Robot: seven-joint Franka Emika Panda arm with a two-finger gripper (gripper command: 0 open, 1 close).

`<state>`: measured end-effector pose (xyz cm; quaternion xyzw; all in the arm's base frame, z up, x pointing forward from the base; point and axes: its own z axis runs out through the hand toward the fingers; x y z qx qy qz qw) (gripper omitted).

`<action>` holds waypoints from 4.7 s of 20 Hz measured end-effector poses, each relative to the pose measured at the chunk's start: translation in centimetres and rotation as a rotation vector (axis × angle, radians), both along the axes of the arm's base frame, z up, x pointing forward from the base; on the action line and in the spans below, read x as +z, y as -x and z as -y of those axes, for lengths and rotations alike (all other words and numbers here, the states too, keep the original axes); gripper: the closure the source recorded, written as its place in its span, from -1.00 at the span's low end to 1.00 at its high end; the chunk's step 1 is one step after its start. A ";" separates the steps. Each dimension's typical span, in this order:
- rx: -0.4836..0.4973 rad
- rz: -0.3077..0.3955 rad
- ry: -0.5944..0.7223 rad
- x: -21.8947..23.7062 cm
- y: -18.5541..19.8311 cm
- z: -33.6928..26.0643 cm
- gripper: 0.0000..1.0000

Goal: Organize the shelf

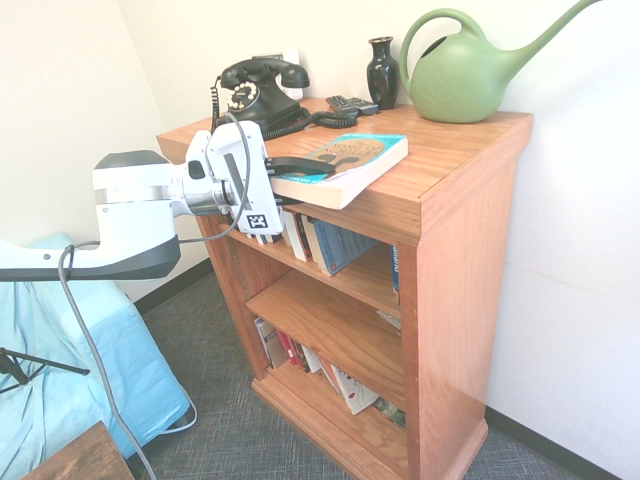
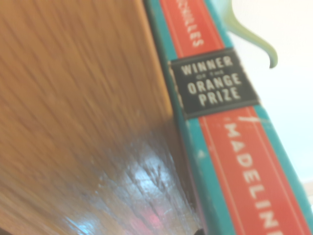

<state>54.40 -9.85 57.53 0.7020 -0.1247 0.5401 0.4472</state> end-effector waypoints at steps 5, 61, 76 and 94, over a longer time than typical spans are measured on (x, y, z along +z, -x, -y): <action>0.000 0.004 0.000 0.3 -0.3 0.2 1.00; 0.059 -0.026 -0.932 -16.0 11.0 -4.5 1.00; 0.042 -0.005 -1.111 -18.7 5.2 -5.3 1.00; -0.051 -0.074 -1.235 -15.2 -1.8 -7.1 1.00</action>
